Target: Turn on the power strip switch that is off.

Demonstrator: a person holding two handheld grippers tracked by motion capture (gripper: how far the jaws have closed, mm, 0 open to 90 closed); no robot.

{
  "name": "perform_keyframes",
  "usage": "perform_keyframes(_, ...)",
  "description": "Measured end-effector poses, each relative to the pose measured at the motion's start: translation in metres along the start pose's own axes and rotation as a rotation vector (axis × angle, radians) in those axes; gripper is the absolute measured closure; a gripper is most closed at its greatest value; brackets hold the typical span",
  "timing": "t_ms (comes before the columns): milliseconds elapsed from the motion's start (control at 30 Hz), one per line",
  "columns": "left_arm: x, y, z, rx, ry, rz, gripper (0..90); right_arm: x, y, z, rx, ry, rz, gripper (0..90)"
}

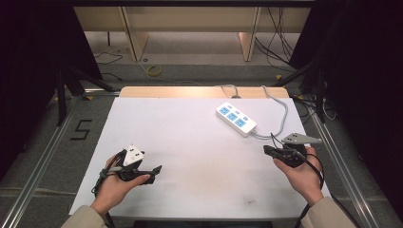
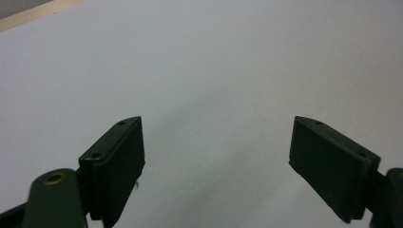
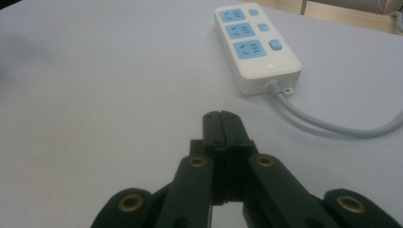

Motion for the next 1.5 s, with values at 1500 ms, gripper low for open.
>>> perform_keyframes(1500,0.0,0.0,-0.001,-0.005,0.0,0.002,19.3,-0.009,0.017,-0.022,0.013,0.006,0.045,90.0)
Point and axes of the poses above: each handheld gripper's, and its own axes: y roughly forward along the jaws, z roughly out of its underside, x roughly to its left, the point moved 5 cm from there along y, roughly forward along the jaws, and after that the axes turned 9 degrees about y, right-handed, at the moved point
